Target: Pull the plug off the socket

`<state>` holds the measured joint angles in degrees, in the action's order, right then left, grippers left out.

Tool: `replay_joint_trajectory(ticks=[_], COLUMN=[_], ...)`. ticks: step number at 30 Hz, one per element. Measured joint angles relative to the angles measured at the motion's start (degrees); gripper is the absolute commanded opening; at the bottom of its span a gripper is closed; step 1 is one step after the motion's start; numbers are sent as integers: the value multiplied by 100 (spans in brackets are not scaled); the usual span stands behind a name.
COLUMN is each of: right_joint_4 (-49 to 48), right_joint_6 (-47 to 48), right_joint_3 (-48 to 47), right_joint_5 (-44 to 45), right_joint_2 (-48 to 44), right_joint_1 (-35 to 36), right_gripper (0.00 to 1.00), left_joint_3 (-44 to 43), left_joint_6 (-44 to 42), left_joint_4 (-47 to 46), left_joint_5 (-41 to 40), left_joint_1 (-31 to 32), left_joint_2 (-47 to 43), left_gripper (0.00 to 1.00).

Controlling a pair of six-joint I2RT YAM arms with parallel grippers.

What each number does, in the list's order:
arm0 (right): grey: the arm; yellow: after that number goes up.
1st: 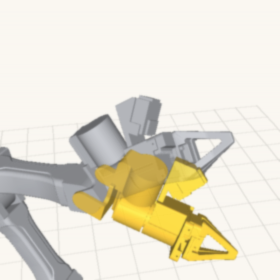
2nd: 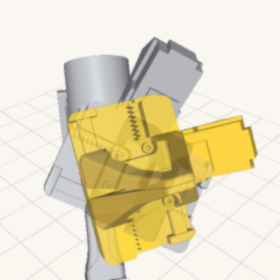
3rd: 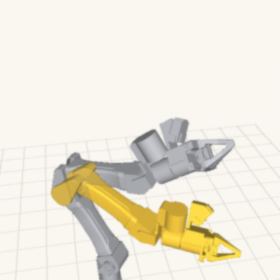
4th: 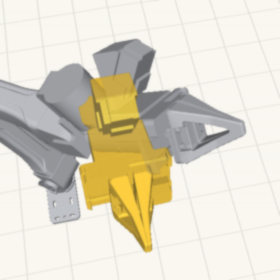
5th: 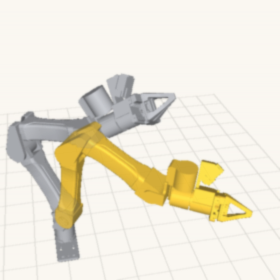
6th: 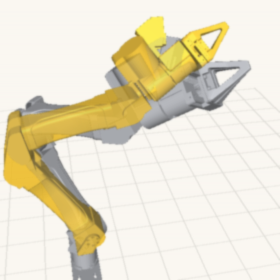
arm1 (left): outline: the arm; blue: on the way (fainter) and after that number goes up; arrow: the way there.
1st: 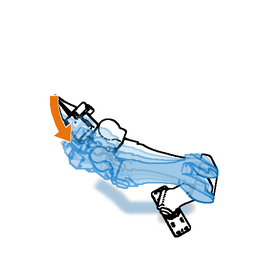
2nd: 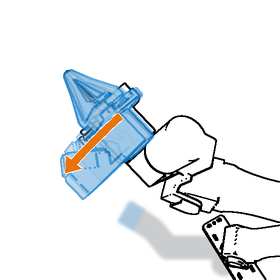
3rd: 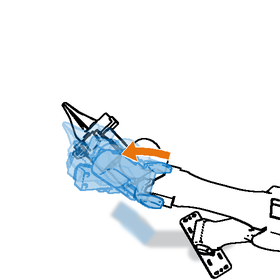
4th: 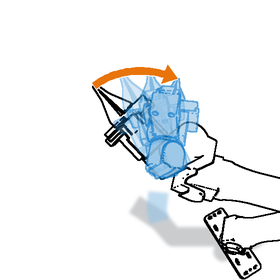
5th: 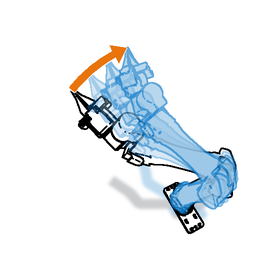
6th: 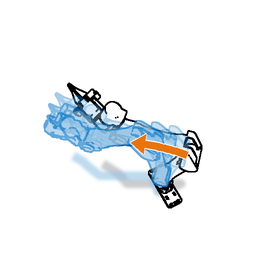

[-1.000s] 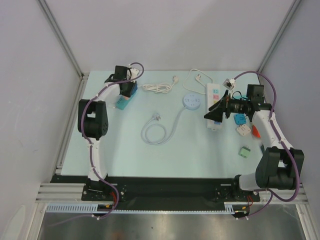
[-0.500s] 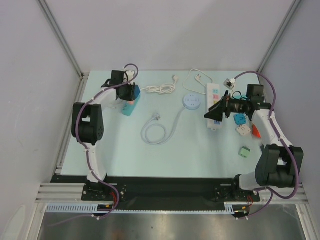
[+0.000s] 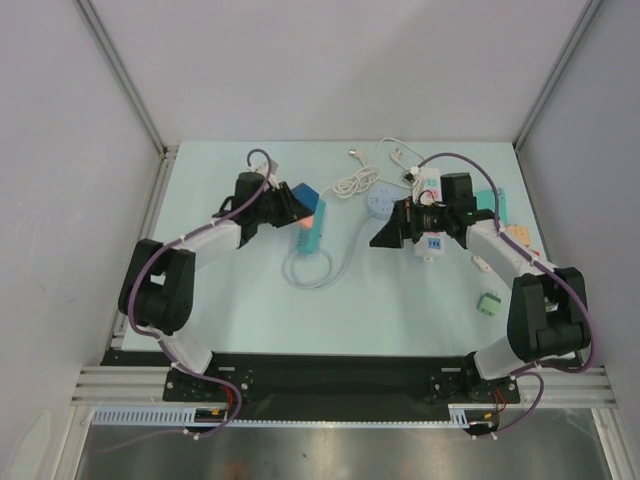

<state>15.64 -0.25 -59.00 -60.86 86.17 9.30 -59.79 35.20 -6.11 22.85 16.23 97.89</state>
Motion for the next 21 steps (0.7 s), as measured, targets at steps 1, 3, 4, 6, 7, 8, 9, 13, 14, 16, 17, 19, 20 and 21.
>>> replay_joint_trajectory(ticks=[1,3,4,6,7,8,9,13,14,16,17,19,20,21], right_joint_4=[-162,-439,-542,-649,-684,-710,-730,-737,-730,-715,-713,-710,-710,-708], right_joint_6=[-269,-691,-896,-1154,-1250,-1338,-1419,-1622,-1657,-1720,-1744,-1823,-1856,-1880], right_joint_3=[70,173,201,208,208,208,208,208,208,208,208,203,190,173], right_joint_5=[186,496,682,1019,1198,1370,1506,1899,2004,2194,2288,2393,2413,2424], right_joint_2=[24,98,155,262,319,369,422,605,640,678,688,715,730,745], right_joint_1=[151,385,535,769,883,992,1086,1174,1176,1174,1174,1176,1176,1176], right_gripper=[100,100,100,100,100,100,100,99,98,96,95,91,89,85], left_joint_3=[107,227,251,254,254,254,254,232,210,131,79,-48,-111,-170], left_joint_6=[210,555,734,1051,1207,1342,1480,1904,1969,2087,2140,2194,2203,2216], left_joint_4=[-83,-107,-107,-149,-188,-229,-273,-297,-293,-275,-273,-271,-267,-254], left_joint_5=[-190,-538,-780,-1172,-1355,-1504,-1665,-2208,-2315,-2505,-2586,-2761,-2839,-2909], left_joint_1=[212,636,887,1342,1550,1722,1891,2275,2326,2409,2441,2503,2531,2557], left_joint_2=[-68,-192,-243,-308,-328,-339,-339,-339,-339,-334,-332,-315,-299,-275], left_gripper=[0,0,0,0,0,0,0,0,0,0,0,0,0,0])
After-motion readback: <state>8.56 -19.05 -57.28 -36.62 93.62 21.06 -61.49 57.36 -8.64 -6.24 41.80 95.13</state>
